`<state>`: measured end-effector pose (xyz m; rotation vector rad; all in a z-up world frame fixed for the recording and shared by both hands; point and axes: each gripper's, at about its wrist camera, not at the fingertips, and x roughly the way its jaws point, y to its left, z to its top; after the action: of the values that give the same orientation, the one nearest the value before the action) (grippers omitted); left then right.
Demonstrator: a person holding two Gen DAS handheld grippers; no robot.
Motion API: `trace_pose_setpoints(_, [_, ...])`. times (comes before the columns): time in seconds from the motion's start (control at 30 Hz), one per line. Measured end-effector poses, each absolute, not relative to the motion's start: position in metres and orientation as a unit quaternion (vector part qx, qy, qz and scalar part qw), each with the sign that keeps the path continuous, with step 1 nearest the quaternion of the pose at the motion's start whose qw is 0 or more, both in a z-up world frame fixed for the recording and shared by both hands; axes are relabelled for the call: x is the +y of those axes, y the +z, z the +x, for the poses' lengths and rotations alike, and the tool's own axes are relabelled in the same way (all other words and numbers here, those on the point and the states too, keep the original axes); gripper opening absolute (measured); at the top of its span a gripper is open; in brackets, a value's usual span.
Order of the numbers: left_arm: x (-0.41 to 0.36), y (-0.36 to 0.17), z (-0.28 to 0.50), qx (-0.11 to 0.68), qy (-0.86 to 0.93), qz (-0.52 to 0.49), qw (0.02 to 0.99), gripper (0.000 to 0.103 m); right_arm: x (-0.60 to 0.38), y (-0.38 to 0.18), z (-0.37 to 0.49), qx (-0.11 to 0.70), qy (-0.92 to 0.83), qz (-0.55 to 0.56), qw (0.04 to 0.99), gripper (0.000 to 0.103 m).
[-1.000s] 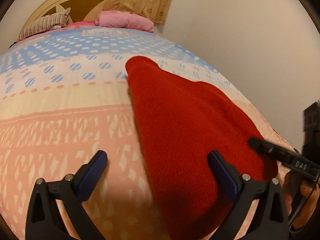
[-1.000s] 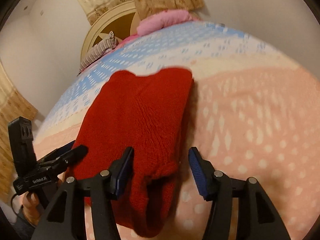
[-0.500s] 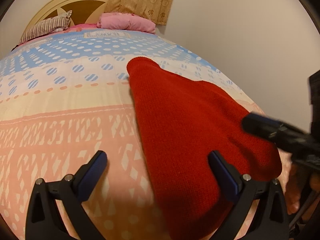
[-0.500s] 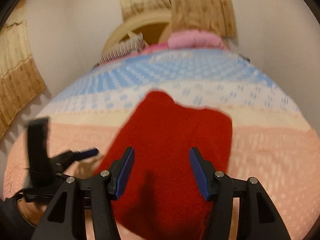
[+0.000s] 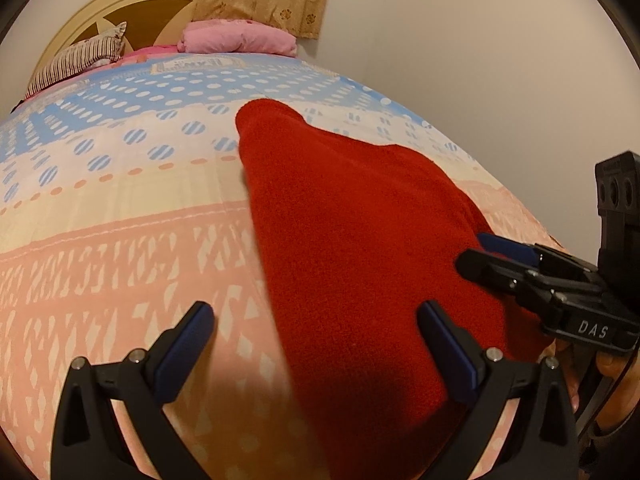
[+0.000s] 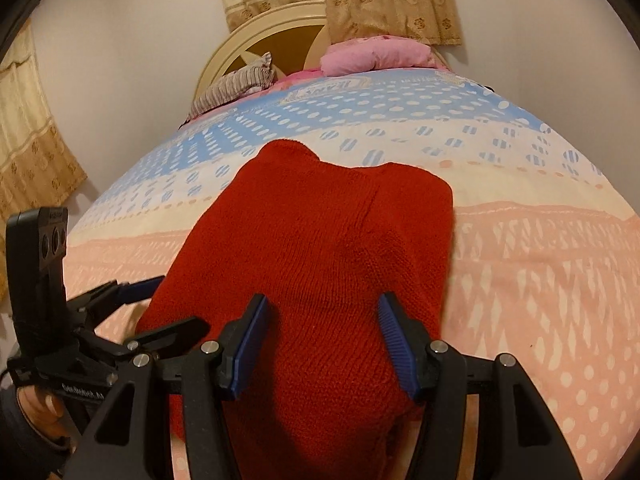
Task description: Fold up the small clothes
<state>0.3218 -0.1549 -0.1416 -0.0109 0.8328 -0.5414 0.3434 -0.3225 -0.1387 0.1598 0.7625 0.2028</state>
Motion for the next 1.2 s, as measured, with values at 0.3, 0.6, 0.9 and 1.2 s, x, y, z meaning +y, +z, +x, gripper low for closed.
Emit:
trace_pose_setpoints(0.3, [-0.154,-0.144,0.324,0.405,-0.266,-0.016,0.874,0.103,-0.355,-0.127,0.334,0.333,0.1,0.139,0.927,0.058])
trace_pose_setpoints(0.6, [-0.153,-0.145,0.325,0.412,-0.272,-0.028,0.869,0.103,-0.414,-0.155,0.381,0.377,0.074,0.292,0.876,0.063])
trace_pose_setpoints(0.9, [-0.151,-0.145,0.326,0.415,-0.281,-0.041,0.865,0.103,-0.421,-0.17,0.417,0.396,0.09,0.326,0.854,0.063])
trace_pose_setpoints(1.2, [-0.151,-0.145,0.326,0.415,-0.285,-0.043,0.863,0.103,-0.418,-0.179,0.436,0.391,0.131,0.337,0.846,0.052])
